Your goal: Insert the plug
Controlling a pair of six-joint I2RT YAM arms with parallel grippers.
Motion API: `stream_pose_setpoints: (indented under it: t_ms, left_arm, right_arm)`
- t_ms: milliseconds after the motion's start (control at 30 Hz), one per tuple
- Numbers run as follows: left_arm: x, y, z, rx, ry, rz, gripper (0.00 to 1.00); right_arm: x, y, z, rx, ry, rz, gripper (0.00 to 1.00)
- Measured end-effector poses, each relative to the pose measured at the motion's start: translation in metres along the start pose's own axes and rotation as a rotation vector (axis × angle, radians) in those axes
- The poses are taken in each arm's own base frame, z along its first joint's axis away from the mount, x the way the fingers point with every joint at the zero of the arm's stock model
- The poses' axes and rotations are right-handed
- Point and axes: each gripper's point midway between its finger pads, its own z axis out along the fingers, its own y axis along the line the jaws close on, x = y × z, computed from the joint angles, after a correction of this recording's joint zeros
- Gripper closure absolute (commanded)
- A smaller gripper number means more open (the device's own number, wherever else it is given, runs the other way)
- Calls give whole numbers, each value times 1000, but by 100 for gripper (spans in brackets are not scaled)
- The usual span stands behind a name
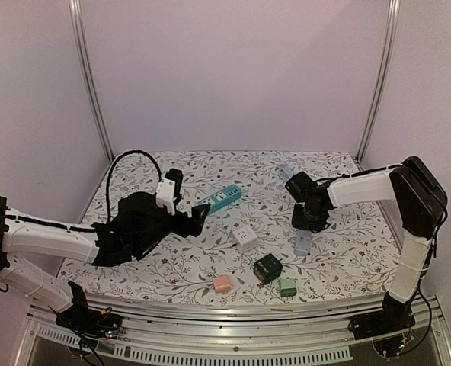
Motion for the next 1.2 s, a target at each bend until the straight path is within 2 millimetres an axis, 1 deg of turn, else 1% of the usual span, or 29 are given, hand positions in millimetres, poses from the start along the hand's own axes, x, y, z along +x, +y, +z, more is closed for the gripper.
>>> stream_pose_setpoints:
  t_ms: [167, 267, 400, 500, 633, 767, 900, 1000, 1200]
  left_arm:
    - [-2, 3, 0, -16, -9, 13, 4]
    - [-2, 1, 0, -8, -9, 12, 4]
    - [-3, -7, -1, 41, -5, 9, 4]
    - [-5, -15, -3, 89, -5, 4, 4]
    - [-11, -31, -2, 167, -2, -8, 4]
    - [-12, -52, 9, 246, 16, -13, 5]
    - [-3, -70, 27, 302, 63, -25, 5]
    - [2, -79, 35, 327, 86, -38, 5]
    - [-3, -97, 50, 377, 97, -69, 6]
  right_arm:
    - [0, 5, 0, -28, -2, 2, 71]
    - [-1, 8, -4, -65, -6, 13, 74]
    - [-8, 17, -18, -137, -26, 43, 77]
    - [-18, 28, -31, -211, -56, 83, 77]
    - [-30, 42, -46, -306, -83, 141, 78]
    - [-37, 55, -57, -399, -96, 208, 79]
    - [-45, 71, -68, -505, -96, 298, 78]
    - [-53, 84, -77, -590, -98, 368, 78]
    - [-67, 109, -99, -761, -67, 503, 77]
